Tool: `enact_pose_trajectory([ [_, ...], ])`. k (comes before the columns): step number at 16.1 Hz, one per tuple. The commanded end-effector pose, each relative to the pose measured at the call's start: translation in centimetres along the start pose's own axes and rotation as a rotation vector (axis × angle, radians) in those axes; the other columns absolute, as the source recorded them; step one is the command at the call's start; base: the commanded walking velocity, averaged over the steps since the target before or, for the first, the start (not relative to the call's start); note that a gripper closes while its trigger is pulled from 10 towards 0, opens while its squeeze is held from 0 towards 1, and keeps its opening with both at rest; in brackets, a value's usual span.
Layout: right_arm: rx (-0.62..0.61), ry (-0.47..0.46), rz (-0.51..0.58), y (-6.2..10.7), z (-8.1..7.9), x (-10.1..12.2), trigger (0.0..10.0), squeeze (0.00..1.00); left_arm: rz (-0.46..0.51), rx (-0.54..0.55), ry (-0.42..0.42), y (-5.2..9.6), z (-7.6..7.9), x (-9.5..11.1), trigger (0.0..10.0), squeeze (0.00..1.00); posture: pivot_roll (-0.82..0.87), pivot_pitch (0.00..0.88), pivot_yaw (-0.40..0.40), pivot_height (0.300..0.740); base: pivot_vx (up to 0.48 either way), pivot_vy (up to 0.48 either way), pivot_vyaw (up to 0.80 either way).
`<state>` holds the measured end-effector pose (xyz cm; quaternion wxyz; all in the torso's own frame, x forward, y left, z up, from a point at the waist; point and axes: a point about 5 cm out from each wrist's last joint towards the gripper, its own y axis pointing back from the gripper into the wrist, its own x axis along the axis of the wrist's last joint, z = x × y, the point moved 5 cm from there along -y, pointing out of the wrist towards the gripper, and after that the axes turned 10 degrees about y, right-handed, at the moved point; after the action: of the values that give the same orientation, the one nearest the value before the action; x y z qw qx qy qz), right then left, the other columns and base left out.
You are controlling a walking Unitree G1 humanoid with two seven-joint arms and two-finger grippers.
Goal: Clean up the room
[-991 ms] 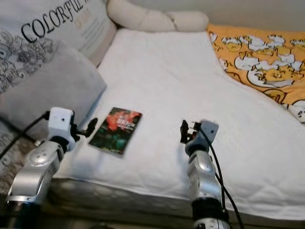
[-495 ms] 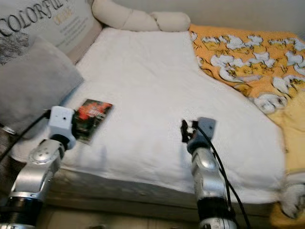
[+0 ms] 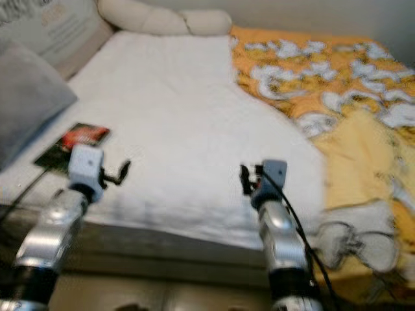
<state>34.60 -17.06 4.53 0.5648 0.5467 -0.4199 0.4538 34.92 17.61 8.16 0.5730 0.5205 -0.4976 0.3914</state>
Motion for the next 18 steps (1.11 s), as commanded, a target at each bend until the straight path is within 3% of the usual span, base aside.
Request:
enact_pose_trajectory([
  [1,0.009,-0.002,-0.004,-0.11,-0.60,0.09,10.0,0.00,0.018,-0.004,-0.018,-0.26,-0.24,0.73,10.0,0.00,-0.03,0.000,-0.003,0.740,0.000,-0.375,0.00],
  [18,0.010,-0.002,-0.006,-0.10,-0.68,0.05,10.0,0.00,0.020,-0.006,-0.020,-0.32,-0.22,0.74,10.0,0.00,-0.03,0.000,-0.003,0.740,0.000,-0.375,0.00],
])
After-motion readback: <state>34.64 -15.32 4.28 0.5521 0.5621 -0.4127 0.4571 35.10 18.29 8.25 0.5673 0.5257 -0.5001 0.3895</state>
